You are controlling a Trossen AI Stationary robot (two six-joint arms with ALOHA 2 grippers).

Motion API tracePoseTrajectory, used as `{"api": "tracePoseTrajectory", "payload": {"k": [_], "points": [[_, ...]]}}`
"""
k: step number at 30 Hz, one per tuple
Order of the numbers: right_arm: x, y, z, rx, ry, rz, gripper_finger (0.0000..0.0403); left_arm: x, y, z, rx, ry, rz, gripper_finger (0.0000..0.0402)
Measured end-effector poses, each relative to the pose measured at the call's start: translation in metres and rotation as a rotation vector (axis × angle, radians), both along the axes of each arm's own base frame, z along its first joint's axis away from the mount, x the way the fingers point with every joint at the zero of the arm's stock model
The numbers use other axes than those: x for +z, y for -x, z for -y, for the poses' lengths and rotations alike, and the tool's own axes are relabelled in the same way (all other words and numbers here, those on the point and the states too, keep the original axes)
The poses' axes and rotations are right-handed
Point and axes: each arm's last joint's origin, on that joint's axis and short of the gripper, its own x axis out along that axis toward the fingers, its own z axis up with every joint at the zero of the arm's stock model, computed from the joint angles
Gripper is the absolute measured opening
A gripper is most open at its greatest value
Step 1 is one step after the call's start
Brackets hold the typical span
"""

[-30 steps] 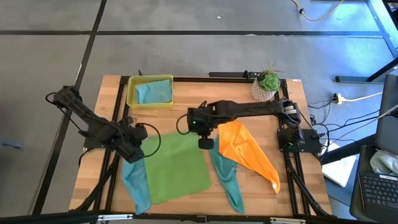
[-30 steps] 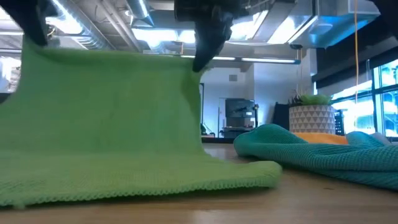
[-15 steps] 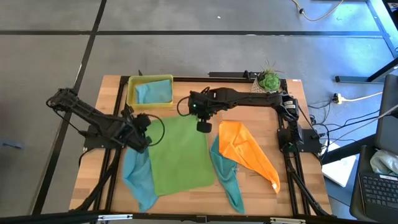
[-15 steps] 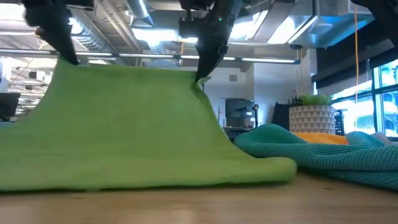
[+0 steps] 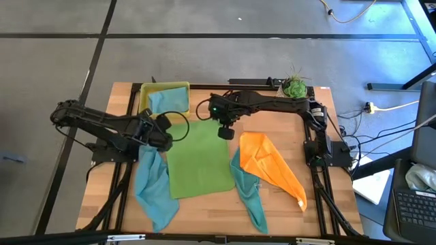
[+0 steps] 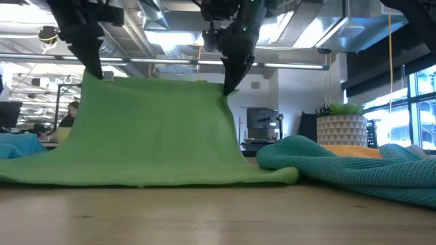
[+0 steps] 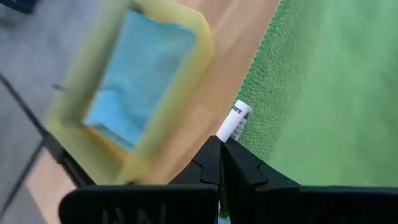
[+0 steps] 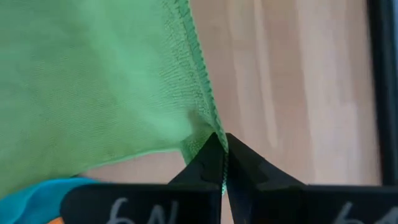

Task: Fold microfiber towels
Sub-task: Fold the green towel

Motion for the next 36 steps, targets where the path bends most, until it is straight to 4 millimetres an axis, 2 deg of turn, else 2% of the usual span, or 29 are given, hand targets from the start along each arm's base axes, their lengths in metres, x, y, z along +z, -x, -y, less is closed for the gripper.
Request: {"api": "tracePoseTrajectory", "payload": {"k": [7,12,15,25,30,36], "points": [[0.026,0.010,-0.030,0.076,-0.122,0.070,0.0010,0.007,0.001,0.014,-0.029,0.213,0.017,0.0000],[0.026,0.015,-0.055,0.141,-0.282,0.022,0.0010,0.016,-0.001,0.032,-0.056,0.326,0.096,0.0000],[0.015,0.015,-0.073,0.178,-0.348,-0.013,0.0010,0.017,-0.003,0.046,-0.084,0.392,0.149,0.0000],[-0.046,0.022,-0.130,0.254,-0.459,-0.094,0.0010,0.006,-0.009,0.092,-0.131,0.483,0.199,0.0000],[-0.068,0.028,-0.155,0.257,-0.521,-0.108,0.0010,-0.011,-0.020,0.119,-0.155,0.507,0.191,0.0000],[-0.075,0.031,-0.176,0.294,-0.532,-0.093,0.0010,-0.041,-0.031,0.152,-0.216,0.515,0.119,0.0000]]}}
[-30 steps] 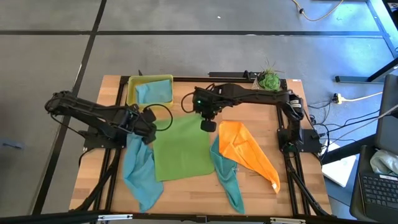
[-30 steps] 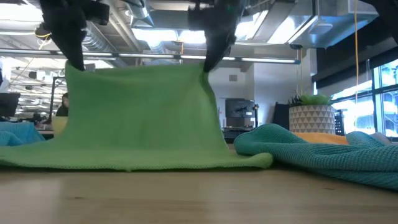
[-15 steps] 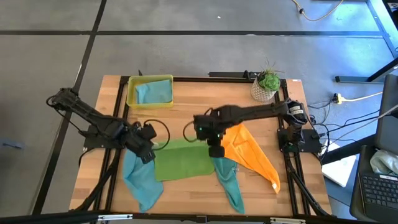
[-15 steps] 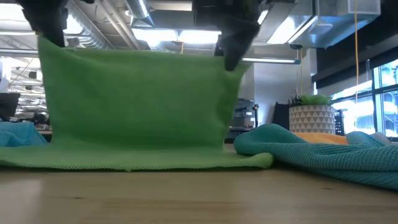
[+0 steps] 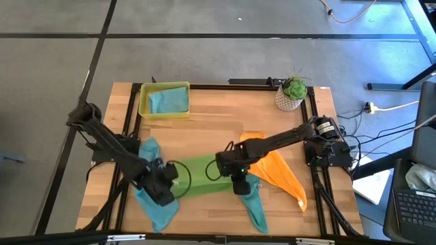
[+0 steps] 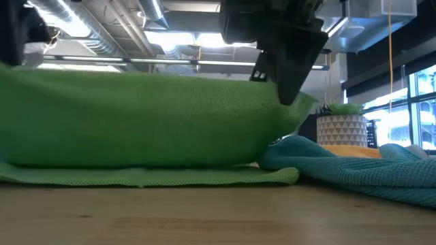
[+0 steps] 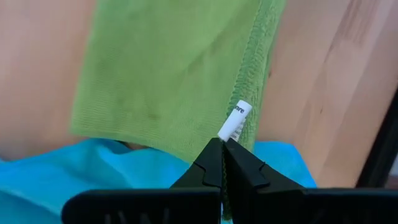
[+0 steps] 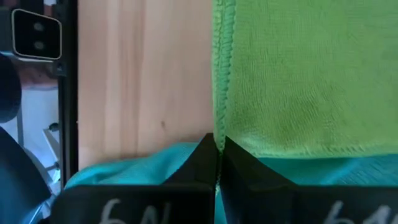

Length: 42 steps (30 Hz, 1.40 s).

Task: Fold microfiber towels
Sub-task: Fold the green towel

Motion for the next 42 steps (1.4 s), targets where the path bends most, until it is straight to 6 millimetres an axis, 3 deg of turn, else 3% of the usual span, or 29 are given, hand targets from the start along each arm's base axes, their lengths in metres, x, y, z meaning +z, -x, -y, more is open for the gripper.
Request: {"api": "tracePoseTrajectory", "payload": {"k": [7,15,20,25,29,32,37,40,42], "points": [[0.000,-0.003,-0.005,-0.026,0.048,0.054,0.0010,-0.032,-0.005,0.019,-0.035,-0.040,-0.105,0.0000],[-0.014,0.000,-0.005,-0.077,0.009,0.031,0.0020,-0.040,-0.006,0.022,-0.026,-0.054,-0.127,0.0005],[-0.032,0.011,-0.010,-0.085,-0.046,-0.047,0.0074,-0.040,-0.006,0.023,-0.030,-0.039,-0.128,0.0048],[-0.036,0.017,-0.010,-0.086,-0.029,-0.093,0.0137,-0.039,-0.010,0.027,-0.036,0.013,-0.100,0.0112],[-0.035,0.016,-0.007,-0.109,-0.028,-0.100,0.0160,-0.038,-0.012,0.030,-0.050,0.062,-0.082,0.0146],[-0.034,0.015,-0.003,-0.126,-0.024,-0.103,0.0162,-0.038,-0.012,0.031,-0.057,0.082,-0.090,0.0155],[-0.023,0.016,0.010,-0.175,0.124,-0.088,0.0148,-0.036,-0.006,0.029,-0.069,0.098,-0.169,0.0156],[-0.010,0.016,0.021,-0.189,0.157,-0.014,0.0133,-0.027,0.001,0.023,-0.052,0.072,-0.159,0.0154],[-0.012,0.016,0.029,-0.193,0.157,-0.011,0.0123,-0.018,0.006,0.017,-0.019,0.048,-0.138,0.0154]]}}
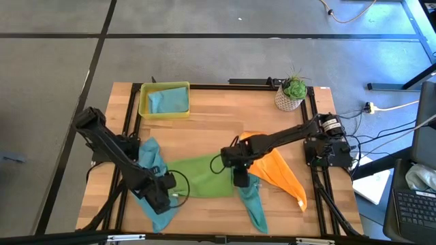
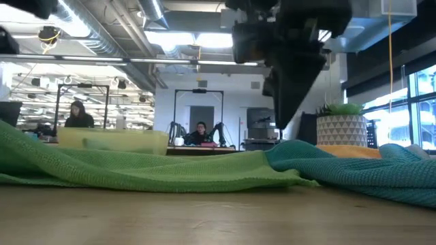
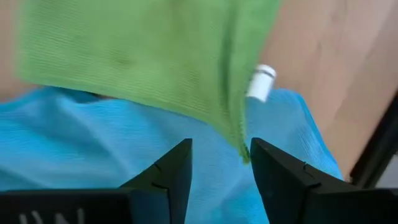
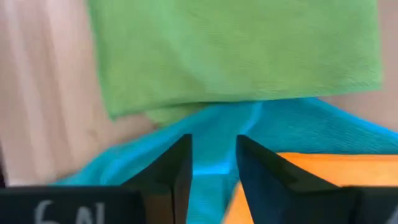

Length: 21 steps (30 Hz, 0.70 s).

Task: Fold microfiber towels
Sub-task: Fold the green towel

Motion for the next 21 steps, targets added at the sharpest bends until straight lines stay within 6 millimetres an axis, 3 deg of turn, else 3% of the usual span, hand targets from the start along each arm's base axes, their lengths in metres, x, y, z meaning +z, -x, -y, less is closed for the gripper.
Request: {"api": "tracePoseTrajectory", "payload": {"k": [5,8,12,17,21], "points": [[-0.030,0.006,0.013,-0.018,-0.149,-0.024,0.0118,0.022,0.013,-0.017,0.089,-0.053,0.071,0.0154],[-0.053,0.022,0.015,-0.071,-0.151,-0.100,0.0118,0.033,0.020,-0.025,0.148,-0.057,0.093,0.0154],[-0.069,0.049,0.019,-0.098,-0.129,-0.251,0.0117,0.040,0.027,-0.032,0.177,-0.056,0.090,0.0154],[-0.070,0.086,0.028,-0.076,0.079,-0.498,0.0116,0.042,0.030,-0.035,0.178,-0.066,0.080,0.0154],[-0.057,0.096,0.044,-0.138,0.229,-0.484,0.0117,0.041,0.031,-0.037,0.180,-0.085,0.064,0.0154]]}}
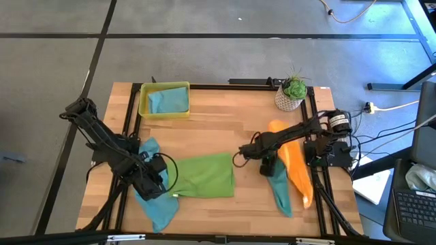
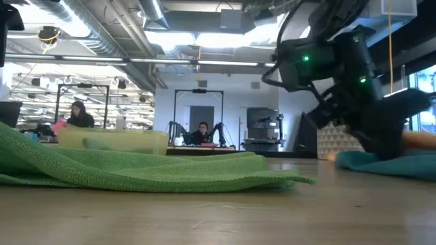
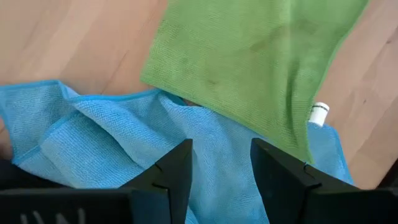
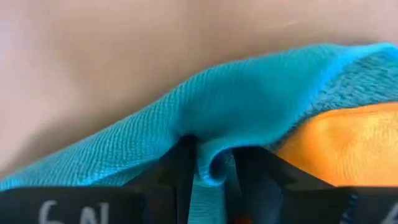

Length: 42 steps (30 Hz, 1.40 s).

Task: Fold microfiber towels
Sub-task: Fold the green towel

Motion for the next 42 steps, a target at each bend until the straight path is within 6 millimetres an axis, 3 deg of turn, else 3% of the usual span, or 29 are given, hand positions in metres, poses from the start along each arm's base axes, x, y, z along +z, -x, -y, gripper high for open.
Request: {"api": "tracePoseTrajectory", "payload": {"k": [8,11,15,20,25,32,37,42], "points": [[0.072,0.005,0.010,-0.133,-0.029,0.416,0.0117,-0.001,0.003,-0.006,0.055,-0.034,-0.047,0.0153],[0.084,0.002,0.013,-0.164,-0.093,0.554,0.0117,-0.001,0.000,-0.011,0.122,-0.026,-0.041,0.0153],[0.074,-0.016,0.015,-0.211,-0.282,0.727,0.0118,-0.001,-0.007,-0.019,0.311,-0.007,0.001,0.0153],[0.041,-0.025,0.025,-0.354,-0.486,0.772,0.0134,-0.006,-0.010,-0.032,0.615,0.158,0.048,0.0153],[0.020,-0.017,0.044,-0.445,-0.575,0.783,0.0144,-0.019,-0.005,-0.050,0.627,0.390,0.268,0.0146],[0.023,-0.023,0.060,-0.594,-0.594,0.973,0.0144,-0.038,0.029,-0.079,0.637,0.692,0.477,0.0130],[0.024,-0.025,0.062,-0.645,-0.546,1.005,0.0144,-0.049,0.046,-0.089,0.714,0.709,0.441,0.0130],[0.008,-0.029,0.061,-0.682,-0.558,0.956,0.0144,-0.059,0.048,-0.089,0.742,0.643,0.341,0.0130]]}}
